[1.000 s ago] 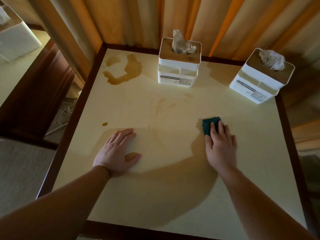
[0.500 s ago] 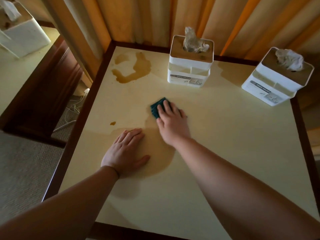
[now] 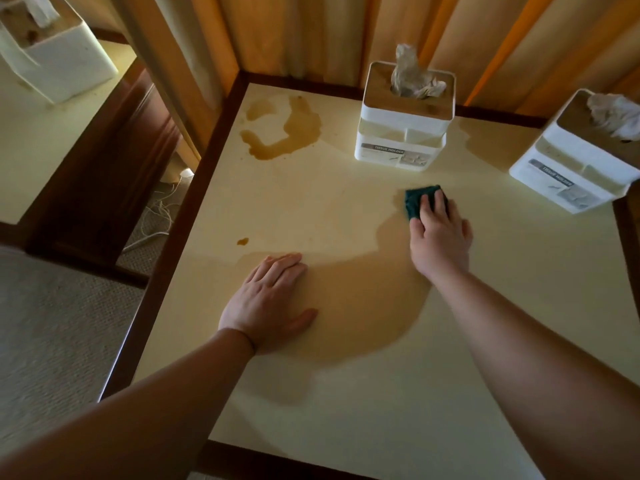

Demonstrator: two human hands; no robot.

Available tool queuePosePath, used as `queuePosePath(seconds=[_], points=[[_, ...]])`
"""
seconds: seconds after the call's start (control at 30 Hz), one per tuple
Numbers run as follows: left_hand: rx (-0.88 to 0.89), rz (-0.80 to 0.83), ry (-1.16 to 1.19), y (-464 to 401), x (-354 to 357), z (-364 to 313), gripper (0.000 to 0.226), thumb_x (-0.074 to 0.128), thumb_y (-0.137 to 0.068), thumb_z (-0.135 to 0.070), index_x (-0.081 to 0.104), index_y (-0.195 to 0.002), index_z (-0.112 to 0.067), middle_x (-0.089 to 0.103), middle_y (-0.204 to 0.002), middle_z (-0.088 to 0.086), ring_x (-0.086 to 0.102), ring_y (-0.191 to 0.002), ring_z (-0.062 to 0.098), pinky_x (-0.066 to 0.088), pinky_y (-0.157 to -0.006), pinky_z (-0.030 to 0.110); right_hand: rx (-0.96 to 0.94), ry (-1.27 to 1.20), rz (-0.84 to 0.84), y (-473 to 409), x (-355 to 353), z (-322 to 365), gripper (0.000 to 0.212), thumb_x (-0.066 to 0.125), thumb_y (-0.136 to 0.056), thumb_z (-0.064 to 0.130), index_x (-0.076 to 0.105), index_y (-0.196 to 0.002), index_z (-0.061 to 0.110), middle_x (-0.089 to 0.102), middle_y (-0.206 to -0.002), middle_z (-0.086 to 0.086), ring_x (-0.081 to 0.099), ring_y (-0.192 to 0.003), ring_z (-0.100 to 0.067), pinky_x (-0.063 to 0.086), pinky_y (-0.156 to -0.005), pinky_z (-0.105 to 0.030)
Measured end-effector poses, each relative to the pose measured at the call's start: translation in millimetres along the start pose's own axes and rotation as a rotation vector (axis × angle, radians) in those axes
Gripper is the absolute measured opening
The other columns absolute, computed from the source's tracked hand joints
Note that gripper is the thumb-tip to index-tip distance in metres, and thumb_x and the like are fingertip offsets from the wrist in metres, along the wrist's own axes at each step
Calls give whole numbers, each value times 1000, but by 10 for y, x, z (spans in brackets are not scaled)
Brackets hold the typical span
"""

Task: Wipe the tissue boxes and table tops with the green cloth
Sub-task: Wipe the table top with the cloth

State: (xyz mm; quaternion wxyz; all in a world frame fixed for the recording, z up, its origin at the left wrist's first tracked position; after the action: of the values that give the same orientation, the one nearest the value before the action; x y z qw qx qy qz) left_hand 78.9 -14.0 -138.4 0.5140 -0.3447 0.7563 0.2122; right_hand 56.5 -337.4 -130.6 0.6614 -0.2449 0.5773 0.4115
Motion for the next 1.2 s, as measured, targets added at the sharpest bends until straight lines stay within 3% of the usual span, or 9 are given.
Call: queuePosePath(seconds=[0.1,0.3,0.43,0.5,0.6,0.7,0.83,1.0,1.2], points=[[13,-4,6,0,16,12,79,64,-82,-65,55,-143,-15,48,-152,0,42,-141,22,14,-123,27,-43,-2,19,-213,48,408,55,26,-110,37,24,-164,27,8,-174,4,8,-159,-22,10,-127,-47],[36,-28,12,12,4,-4,79,68,-82,-63,55,-141,-13,49,-151,2,42,-140,23,22,-124,34,-378,26,123,21,218,1203,55,31,-109,40,29,-163,28,13,-174,5,12,-158,-22,13,-125,-45],[47,-13,18,5,-7,2,79,67,-82,-63,54,-141,-11,51,-149,4,45,-138,25,30,-121,37,-583,-7,166,630,305,1142,62,24,-102,43,42,-158,25,27,-170,0,20,-157,-26,21,-123,-51],[37,0,26,1,-5,-7,81,67,-82,-63,52,-144,-13,49,-150,3,43,-140,23,29,-121,37,-620,-12,160,963,361,909,59,32,-100,38,47,-155,23,31,-168,-2,23,-156,-26,22,-124,-49],[35,-13,25,6,-17,-18,80,65,-81,-62,54,-141,-11,49,-150,4,43,-140,23,27,-121,34,-583,0,112,1356,360,445,52,45,-104,37,49,-154,23,32,-168,0,22,-158,-23,22,-124,-47],[36,-25,24,24,-34,-45,77,63,-82,-61,54,-140,-11,48,-151,2,42,-140,24,27,-122,34,-427,-8,91,1440,230,-87,55,34,-108,44,43,-158,23,24,-170,4,12,-160,-16,16,-127,-44],[47,-35,36,13,-29,-34,76,63,-81,-61,56,-138,-10,49,-149,3,43,-139,24,27,-121,35,-196,11,42,1073,93,-389,55,30,-111,43,38,-160,19,17,-172,1,13,-159,-23,15,-125,-49],[67,-55,54,-1,-23,-9,75,66,-81,-61,56,-137,-12,52,-146,2,45,-137,24,30,-120,36,-22,13,81,566,117,167,55,24,-112,41,17,-166,30,-1,-174,6,-3,-160,-19,1,-127,-43],[-39,-34,243,70,-100,36,73,57,-77,-46,52,-138,-6,56,-132,9,42,-127,21,36,-111,33,-226,32,162,843,302,991,54,19,-113,40,13,-166,32,-3,-174,6,-5,-160,-19,3,-127,-44]])
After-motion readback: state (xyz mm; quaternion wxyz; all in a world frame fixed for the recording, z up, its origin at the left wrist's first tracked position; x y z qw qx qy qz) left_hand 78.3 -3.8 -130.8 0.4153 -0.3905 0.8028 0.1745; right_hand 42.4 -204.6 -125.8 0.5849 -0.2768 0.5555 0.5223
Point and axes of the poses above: each hand's wrist, its own y-axis away from the middle knuckle, its own x-axis out of the palm, z = x × y, the point moved 4 cm from there along -y, towards the middle knuckle
